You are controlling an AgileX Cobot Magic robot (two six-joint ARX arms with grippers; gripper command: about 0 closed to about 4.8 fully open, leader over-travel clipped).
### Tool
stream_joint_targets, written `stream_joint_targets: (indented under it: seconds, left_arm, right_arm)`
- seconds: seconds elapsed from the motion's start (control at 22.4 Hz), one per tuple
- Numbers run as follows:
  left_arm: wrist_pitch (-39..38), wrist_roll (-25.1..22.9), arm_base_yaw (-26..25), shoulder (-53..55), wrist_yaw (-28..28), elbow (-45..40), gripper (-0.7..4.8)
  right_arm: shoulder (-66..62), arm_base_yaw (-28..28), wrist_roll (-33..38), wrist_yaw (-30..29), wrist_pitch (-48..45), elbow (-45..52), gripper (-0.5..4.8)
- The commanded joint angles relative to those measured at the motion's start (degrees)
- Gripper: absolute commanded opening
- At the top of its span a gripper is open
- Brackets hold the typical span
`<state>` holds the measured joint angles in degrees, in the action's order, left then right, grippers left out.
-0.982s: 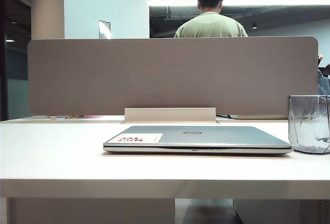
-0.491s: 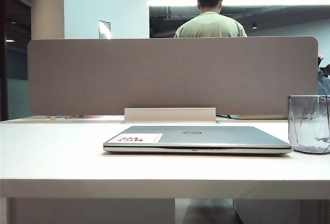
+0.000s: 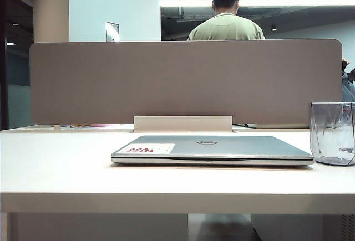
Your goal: Pick up the water cup and place it on the right side of the laptop.
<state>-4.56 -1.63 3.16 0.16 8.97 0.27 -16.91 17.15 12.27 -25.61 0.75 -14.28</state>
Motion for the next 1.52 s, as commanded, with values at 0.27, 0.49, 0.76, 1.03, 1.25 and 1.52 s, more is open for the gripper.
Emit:
stream_joint_targets:
  seconds: [0.27,0.49,0.76,1.03,1.25,1.52]
  left_arm:
    - [0.3,0.2,0.0,0.1,0.3,0.2,-0.03]
    - [0.3,0.2,0.0,0.1,0.3,0.2,-0.03]
    - [0.3,0.2,0.0,0.1,0.3,0.2,-0.03]
    - [0.3,0.2,0.0,0.1,0.3,0.2,-0.03]
    - [0.3,0.2,0.0,0.1,0.3,0.2,-0.03]
    - [0.4,0.2,0.0,0.1,0.3,0.2,-0.03]
  right_arm:
    - [5.9,-0.1,7.5,-0.1,0.4,5.0,-0.09]
    - [8.9,-5.0,7.1,0.0,1.7,5.9,-0.09]
    - [9.3,-11.4,3.8,5.0,3.8,6.0,-0.09]
    - [9.9,-12.9,1.8,8.9,0.3,8.3,-0.09]
    - [15.4,-15.9,0.7,9.9,0.3,11.0,-0.09]
    - [16.9,-17.9,0.7,12.2,0.3,12.3,-0.09]
